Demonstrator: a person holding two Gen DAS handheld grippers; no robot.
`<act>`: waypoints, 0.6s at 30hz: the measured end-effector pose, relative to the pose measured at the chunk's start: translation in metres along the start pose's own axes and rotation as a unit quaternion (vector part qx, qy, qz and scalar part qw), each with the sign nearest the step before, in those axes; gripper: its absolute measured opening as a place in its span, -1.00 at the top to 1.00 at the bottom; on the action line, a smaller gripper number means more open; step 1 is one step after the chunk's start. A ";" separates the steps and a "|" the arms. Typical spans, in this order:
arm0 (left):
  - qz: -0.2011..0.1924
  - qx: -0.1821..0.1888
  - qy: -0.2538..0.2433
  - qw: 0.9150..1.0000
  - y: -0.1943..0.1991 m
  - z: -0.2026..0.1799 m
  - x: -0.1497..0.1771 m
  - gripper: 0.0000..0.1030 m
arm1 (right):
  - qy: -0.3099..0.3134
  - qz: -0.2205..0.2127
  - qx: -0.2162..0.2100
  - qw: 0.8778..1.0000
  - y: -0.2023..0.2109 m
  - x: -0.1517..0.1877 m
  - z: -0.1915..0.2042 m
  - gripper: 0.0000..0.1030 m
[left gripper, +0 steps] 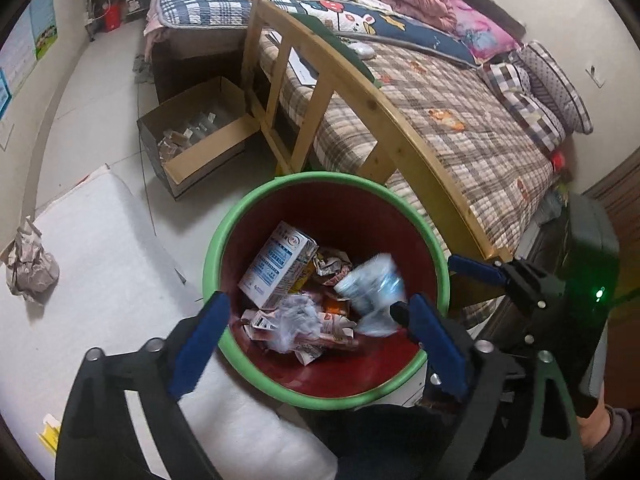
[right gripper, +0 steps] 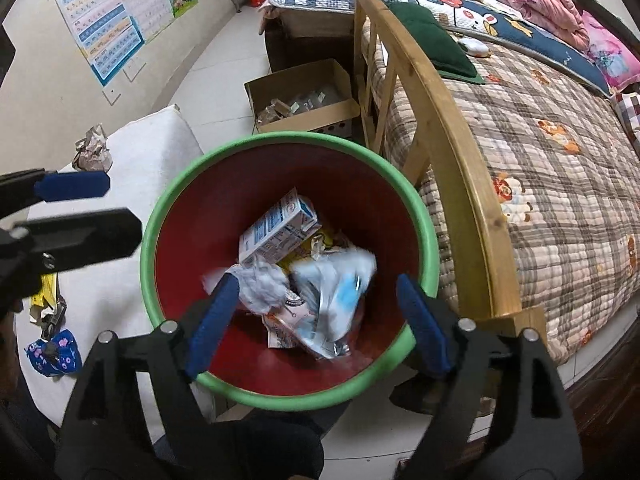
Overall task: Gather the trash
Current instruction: 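Open both tools to drop the foil bag and paper into the bin, then move both tools back over the table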
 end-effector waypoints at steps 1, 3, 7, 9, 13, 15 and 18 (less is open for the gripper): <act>-0.002 -0.002 0.001 1.000 0.001 0.001 0.001 -0.76 | 0.000 -0.001 -0.002 1.000 0.001 0.001 0.001 -0.58; -0.006 -0.008 0.005 1.000 0.005 0.006 0.004 -0.79 | 0.001 -0.002 -0.005 1.000 0.003 0.002 0.004 -0.68; -0.016 -0.023 0.018 0.999 0.016 0.022 0.012 -0.84 | 0.004 -0.008 -0.009 1.000 0.009 0.005 0.013 -0.79; -0.020 -0.026 0.024 0.999 0.024 0.031 0.016 -0.84 | 0.006 -0.010 -0.011 1.000 0.013 0.006 0.020 -0.82; -0.037 -0.035 0.040 0.998 0.048 0.053 0.029 -0.84 | 0.016 -0.014 -0.015 1.000 0.018 0.008 0.037 -0.91; -0.046 -0.043 0.056 0.996 0.063 0.070 0.042 -0.84 | 0.019 -0.014 -0.024 0.999 0.020 0.010 0.050 -0.91; -0.052 -0.058 0.076 0.994 0.081 0.095 0.067 -0.84 | 0.032 -0.014 -0.038 0.999 0.022 0.012 0.074 -0.91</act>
Point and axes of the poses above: each gripper's, at about its wrist camera, not at the fingertips, and y roughly against the way its jaws point, z to its left, x to its underside, the point moved 7 cm from there along -y, roughly the way its jaws point, and after that the axes turned 10 degrees about -x, right-handed, at the moved point
